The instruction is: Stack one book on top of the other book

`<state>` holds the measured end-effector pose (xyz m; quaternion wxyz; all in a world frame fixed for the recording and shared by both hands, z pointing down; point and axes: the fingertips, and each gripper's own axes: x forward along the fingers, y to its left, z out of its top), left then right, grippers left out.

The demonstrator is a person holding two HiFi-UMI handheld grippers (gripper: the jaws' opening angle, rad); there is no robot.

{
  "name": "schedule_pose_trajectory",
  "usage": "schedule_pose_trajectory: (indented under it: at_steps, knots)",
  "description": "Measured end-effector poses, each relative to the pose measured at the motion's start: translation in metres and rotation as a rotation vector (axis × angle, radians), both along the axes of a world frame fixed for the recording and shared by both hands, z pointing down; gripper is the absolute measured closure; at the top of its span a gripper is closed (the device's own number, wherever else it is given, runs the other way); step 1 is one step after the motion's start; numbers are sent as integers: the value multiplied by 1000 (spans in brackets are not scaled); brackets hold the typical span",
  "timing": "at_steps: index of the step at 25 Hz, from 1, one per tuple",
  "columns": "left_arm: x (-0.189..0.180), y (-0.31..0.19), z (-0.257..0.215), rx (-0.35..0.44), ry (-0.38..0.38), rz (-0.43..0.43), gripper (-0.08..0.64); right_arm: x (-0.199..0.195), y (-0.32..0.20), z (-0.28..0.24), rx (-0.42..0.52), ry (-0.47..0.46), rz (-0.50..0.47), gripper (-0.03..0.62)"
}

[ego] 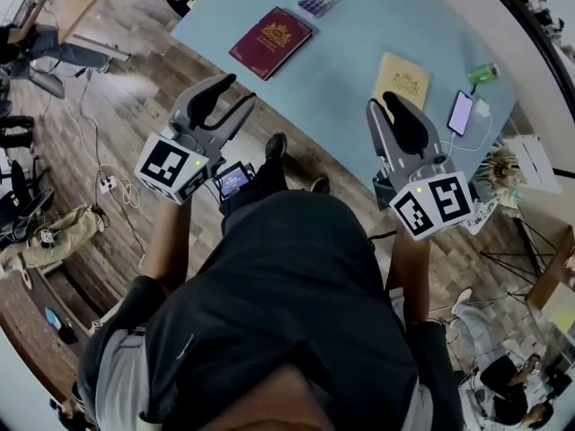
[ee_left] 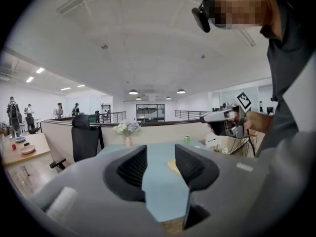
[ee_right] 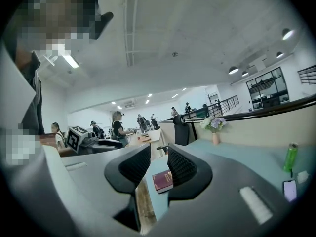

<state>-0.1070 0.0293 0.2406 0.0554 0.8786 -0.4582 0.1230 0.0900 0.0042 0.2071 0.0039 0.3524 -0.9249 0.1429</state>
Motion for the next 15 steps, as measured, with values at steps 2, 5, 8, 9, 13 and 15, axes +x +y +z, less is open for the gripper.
schedule_pose_trajectory:
  at_steps: [2, 5, 8, 9, 13, 15]
  knots:
    - [-6, -21, 4, 14, -7, 42, 336, -3, -8, -1, -4, 3, 32, 505]
    - [-13, -44, 5, 27, -4, 95, 336, -11, -22, 0, -9, 8, 66, 505]
    - [-20, -65, 7, 16, 0, 126, 336, -22, -34, 1, -18, 6, 97, 503]
    - [-22, -71, 8, 14, 5, 136, 336, -25, -37, 1, -20, 8, 105, 503]
    - [-30, -93, 15, -13, 5, 168, 336, -37, -50, 3, -31, 17, 139, 503]
    - [-34, -103, 17, -15, 12, 187, 336, -41, -56, 5, -36, 20, 154, 503]
